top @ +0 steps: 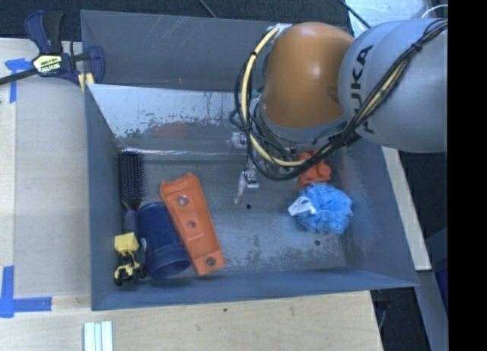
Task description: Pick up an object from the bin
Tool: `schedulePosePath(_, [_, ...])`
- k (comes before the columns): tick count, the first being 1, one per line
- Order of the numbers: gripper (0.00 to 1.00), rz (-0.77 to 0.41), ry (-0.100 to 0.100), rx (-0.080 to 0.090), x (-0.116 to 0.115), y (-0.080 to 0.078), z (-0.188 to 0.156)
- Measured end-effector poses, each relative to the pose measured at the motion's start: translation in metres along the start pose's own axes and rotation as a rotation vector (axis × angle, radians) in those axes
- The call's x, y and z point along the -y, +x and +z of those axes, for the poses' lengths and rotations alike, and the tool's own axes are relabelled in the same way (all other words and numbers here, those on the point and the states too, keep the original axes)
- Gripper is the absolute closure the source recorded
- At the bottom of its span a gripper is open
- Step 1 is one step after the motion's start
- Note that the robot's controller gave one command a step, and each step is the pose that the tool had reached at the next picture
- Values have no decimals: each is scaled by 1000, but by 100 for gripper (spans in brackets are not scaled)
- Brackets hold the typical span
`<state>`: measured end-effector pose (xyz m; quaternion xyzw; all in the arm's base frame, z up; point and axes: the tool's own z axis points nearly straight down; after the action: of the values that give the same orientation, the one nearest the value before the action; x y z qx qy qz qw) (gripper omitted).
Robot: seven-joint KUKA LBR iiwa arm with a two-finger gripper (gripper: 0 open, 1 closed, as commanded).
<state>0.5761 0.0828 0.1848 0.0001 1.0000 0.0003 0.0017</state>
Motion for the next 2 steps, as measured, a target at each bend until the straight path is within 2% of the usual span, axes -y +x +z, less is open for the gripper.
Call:
schedulePosePath(1, [0, -654, 0, 7, -53, -36, 101])
schedulePosePath(2, [0, -342, -1, 10, -50, -52, 31])
